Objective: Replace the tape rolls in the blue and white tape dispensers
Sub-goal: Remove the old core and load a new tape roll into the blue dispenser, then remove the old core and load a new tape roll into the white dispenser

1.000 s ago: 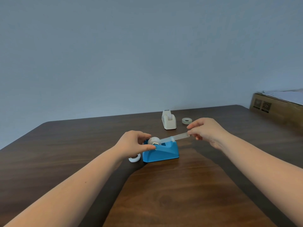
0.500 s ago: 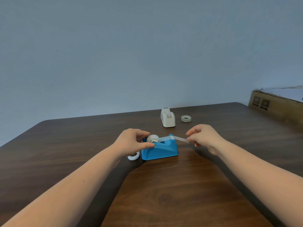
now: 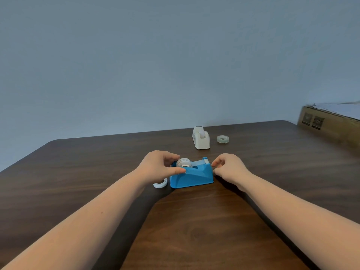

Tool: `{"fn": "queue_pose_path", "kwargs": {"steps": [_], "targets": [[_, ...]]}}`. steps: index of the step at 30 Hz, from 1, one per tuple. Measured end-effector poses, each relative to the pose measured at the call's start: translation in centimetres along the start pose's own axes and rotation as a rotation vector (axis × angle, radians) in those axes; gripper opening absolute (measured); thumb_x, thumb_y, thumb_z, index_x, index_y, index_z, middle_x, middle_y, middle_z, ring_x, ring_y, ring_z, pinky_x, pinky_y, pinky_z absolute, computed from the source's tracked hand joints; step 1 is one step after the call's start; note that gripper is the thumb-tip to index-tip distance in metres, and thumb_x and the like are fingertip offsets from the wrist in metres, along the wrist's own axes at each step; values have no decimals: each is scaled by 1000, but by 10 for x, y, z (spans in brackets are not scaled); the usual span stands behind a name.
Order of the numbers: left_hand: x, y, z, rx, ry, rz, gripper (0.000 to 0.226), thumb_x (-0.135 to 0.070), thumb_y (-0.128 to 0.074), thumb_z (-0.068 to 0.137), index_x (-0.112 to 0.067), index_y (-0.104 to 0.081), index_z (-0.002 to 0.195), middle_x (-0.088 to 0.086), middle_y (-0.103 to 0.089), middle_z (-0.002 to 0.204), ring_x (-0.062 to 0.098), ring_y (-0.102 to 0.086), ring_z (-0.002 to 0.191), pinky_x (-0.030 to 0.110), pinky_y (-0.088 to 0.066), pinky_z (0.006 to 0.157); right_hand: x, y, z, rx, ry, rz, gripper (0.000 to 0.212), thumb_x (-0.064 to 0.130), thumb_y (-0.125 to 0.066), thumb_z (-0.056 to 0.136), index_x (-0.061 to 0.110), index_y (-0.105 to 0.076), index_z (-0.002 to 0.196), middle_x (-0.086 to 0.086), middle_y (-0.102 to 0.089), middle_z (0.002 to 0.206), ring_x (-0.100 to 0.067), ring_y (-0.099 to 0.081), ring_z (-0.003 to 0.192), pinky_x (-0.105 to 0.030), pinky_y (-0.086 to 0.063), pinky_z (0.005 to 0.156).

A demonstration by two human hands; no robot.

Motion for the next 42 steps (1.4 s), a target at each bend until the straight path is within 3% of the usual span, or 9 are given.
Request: {"fn": "queue_pose_path", "kwargs": {"steps": [9,17,20,23,26,30,34,37,42], "targets": [[-2,0,0,4,-1,15,57,-36,-74,79,-17,-58,131,0,-65,128,13,-61,115,25,-48,96,8,-2,-3,15,32,-168,26,14,-66,85,18,-63,111,-3,-63,115,-17,-59,105,-29,-51,89],[-4,2,-3,-70,83,95,62,-45,-75,75,-13,-61,126,0,-67,124,14,-63,111,28,-51,95,14,4,-22,-99,45,-82,14,12,-53,90,20,-59,100,-6,-65,108,-20,-62,98,-33,-55,86],[-9,-1,-7,-122,133,225,52,-55,-70,75,-17,-68,111,0,-72,111,16,-66,100,30,-53,83,26,-3,-36,-57,57,-120,29,16,-53,91,15,-58,120,-5,-62,119,-20,-58,108,-29,-47,86],[-11,1,-10,-131,170,266,51,-61,-66,75,-15,-73,94,1,-75,94,17,-68,87,31,-52,69,45,-23,-50,57,125,-179,35,33,-59,88,15,-58,118,-2,-62,114,-16,-57,98,-27,-46,79],[1,13,-14,-159,202,152,45,-54,-58,85,-13,-74,87,6,-76,90,21,-69,86,34,-54,72,54,-41,-58,177,125,-101,57,49,-68,78,18,-52,123,1,-60,118,-14,-57,102,-26,-48,79],[28,21,-18,-140,223,231,39,-43,-62,86,-15,-68,113,1,-69,116,18,-63,107,31,-50,89,59,-44,-55,184,145,-69,68,50,-76,70,17,-51,124,0,-58,125,-15,-56,108,-29,-50,88],[43,7,-19,15,242,310,67,-45,-71,77,-15,-52,134,0,-58,136,18,-55,122,31,-46,100,63,-45,-53,200,170,-83,75,44,-80,69,17,-47,130,0,-56,131,-16,-55,115,-30,-48,94],[49,-2,-16,39,239,330,74,-45,-75,74,-15,-49,137,1,-57,136,18,-55,123,32,-46,101,63,-45,-48,191,197,-119,72,38,-79,71,17,-47,132,0,-55,134,-17,-55,118,-31,-47,98],[56,-1,-5,-22,203,347,52,-39,-70,81,-17,-60,127,0,-63,128,18,-57,117,30,-47,96,63,-46,-39,244,227,-82,74,30,-77,77,20,-40,140,1,-51,141,-16,-50,127,-33,-42,105]]}}
Point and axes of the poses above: each hand's wrist, its own z-axis towards the middle knuckle, its own y-axis out of the back of the hand, x = y × z, the point moved 6 cm from there along z, towards the middle knuckle
